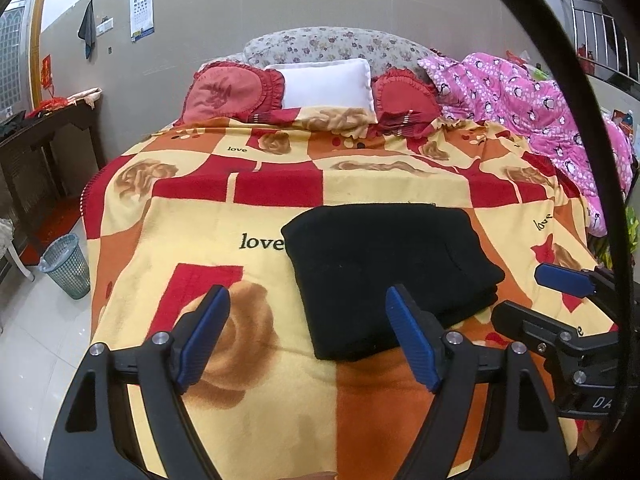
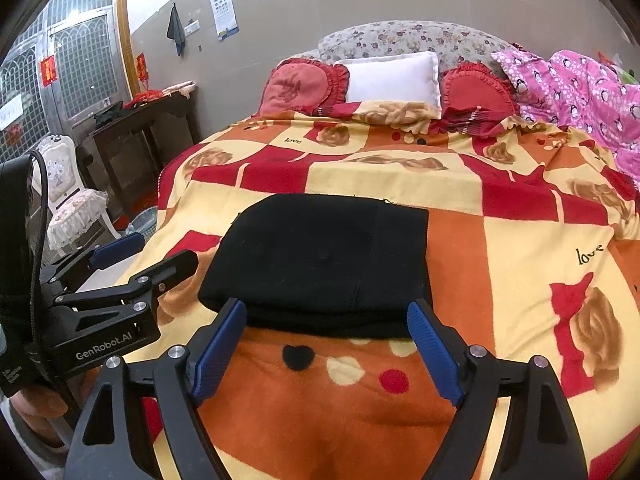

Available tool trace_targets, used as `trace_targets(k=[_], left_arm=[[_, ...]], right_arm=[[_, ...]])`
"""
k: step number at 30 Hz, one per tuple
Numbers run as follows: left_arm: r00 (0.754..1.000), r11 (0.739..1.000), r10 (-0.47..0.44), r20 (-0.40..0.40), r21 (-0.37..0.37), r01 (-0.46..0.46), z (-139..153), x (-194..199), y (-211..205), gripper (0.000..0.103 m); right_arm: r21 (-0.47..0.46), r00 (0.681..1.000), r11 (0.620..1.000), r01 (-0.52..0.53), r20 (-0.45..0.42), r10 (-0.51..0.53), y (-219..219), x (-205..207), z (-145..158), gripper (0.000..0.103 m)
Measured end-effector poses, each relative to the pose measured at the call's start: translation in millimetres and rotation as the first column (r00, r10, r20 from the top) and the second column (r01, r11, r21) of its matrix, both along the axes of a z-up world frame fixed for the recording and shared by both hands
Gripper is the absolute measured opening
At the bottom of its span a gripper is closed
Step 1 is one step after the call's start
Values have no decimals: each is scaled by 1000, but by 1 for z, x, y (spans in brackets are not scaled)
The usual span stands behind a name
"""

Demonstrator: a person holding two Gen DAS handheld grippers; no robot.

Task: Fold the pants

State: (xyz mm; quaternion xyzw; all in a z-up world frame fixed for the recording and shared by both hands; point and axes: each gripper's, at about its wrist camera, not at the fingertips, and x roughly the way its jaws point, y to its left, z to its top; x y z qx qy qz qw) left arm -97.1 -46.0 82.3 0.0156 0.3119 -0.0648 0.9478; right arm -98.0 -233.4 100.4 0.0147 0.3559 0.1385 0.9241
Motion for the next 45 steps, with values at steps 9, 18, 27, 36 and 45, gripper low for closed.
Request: trace_targets(k=[9,18,27,36,45], left_arm=[[1000,1000,-1,0,1,1,0,-2,0,80],[1000,1000,4,-1,6,-4,-1,-7,0,80],[1000,1000,4,-2,5,-4,-1,-8,1,80],[1000,1000,5,-10,0,-5,-2,-7,1,80],[1000,1000,7,-19,0,-7,-4,-5,1,80]], right_arm=[[-8,1000,1000,-6,-5,6,3,-4,0,85],[-17,1000,1000,-10,-19,10,3,-3,-3,85],[-23,999,1000,-17,-36,16,5,-1,-7,85],[-19,1000,1000,-18,-19,18,4,-4,-2,85],[-26,999,999,-19,-34,18,5,-2,-6,85]])
